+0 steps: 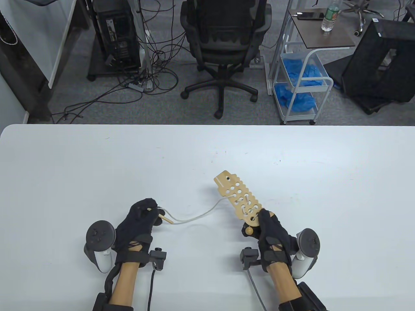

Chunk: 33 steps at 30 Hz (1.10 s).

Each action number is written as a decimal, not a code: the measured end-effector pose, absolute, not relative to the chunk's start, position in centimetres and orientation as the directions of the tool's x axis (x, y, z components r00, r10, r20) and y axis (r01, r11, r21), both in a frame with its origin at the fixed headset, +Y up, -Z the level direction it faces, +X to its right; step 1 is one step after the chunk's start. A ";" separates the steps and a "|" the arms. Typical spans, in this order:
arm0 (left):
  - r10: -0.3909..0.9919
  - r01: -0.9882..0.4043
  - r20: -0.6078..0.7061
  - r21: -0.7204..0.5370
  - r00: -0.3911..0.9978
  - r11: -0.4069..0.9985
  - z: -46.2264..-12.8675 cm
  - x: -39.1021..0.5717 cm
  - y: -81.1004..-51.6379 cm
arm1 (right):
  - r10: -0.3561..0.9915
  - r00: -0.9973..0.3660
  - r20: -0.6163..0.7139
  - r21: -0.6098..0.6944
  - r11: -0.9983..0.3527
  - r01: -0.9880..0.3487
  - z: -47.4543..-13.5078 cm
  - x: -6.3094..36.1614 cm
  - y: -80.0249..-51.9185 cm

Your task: Remove rope from all holes on crocodile lacing toy

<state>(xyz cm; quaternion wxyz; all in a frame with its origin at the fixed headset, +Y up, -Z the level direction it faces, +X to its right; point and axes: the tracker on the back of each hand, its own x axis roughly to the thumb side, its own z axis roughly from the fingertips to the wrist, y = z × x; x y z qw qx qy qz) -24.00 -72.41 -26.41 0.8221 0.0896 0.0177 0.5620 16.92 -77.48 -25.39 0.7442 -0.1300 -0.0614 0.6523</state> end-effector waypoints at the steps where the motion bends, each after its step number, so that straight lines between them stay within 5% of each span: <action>1: 0.916 -0.915 0.095 0.154 0.389 0.373 -26.3 -23.4 -72.2 | 0.990 0.120 -0.067 -0.244 0.101 -0.964 -25.3 16.1 -77.3; 12: 0.800 -0.825 0.205 0.180 0.564 0.536 -25.2 -20.3 -70.5 | 0.995 -0.095 0.025 -0.061 -0.093 -0.994 -24.6 12.2 -76.3; 22: 0.658 -0.686 0.198 0.266 0.727 0.677 -24.6 -19.5 -69.8 | 0.990 -0.128 0.053 -0.003 -0.128 -0.992 -24.5 11.3 -76.3; 33: 0.542 -0.606 0.293 0.210 0.788 0.768 -24.6 -17.8 -69.6 | 0.989 -0.136 0.061 0.011 -0.137 -0.991 -24.4 11.1 -76.1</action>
